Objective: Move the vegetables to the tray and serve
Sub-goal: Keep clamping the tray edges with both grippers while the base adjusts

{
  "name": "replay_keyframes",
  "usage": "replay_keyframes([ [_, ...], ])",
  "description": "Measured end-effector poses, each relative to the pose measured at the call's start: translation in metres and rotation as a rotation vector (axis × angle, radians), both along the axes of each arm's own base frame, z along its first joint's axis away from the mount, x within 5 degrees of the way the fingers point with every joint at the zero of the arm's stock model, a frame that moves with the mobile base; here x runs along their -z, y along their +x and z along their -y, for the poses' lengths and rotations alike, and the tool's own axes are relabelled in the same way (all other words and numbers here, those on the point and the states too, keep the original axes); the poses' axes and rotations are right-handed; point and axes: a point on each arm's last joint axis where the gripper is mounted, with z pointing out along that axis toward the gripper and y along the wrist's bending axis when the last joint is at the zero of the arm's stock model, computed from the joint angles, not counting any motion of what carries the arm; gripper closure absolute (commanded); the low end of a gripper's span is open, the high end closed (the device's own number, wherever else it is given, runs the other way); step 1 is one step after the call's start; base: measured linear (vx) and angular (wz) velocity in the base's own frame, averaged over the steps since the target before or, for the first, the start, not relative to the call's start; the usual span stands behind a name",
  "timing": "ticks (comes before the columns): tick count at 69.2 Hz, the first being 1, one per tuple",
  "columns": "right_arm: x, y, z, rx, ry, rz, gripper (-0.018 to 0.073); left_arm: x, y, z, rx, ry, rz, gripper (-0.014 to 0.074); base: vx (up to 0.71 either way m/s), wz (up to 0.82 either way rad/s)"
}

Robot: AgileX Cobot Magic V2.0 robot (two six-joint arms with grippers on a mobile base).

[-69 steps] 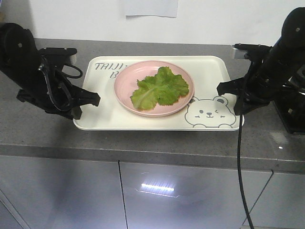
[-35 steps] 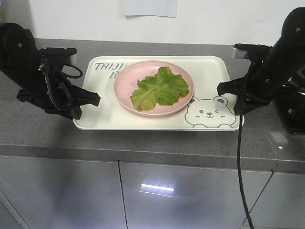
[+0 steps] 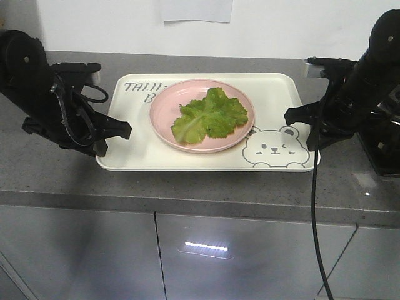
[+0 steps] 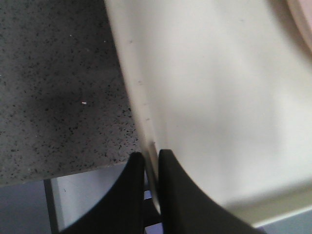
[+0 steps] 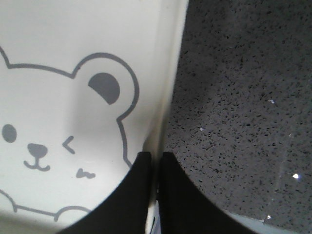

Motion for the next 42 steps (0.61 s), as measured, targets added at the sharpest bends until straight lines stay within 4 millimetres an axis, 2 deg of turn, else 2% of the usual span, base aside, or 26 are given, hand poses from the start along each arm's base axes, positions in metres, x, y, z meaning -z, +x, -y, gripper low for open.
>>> replay_keyframes([
  [42, 0.0000, 0.0000, 0.0000, 0.000, 0.000, 0.000, 0.0564, 0.0000, 0.0000, 0.0000, 0.000, 0.000, 0.000, 0.0603, 0.01, 0.01],
])
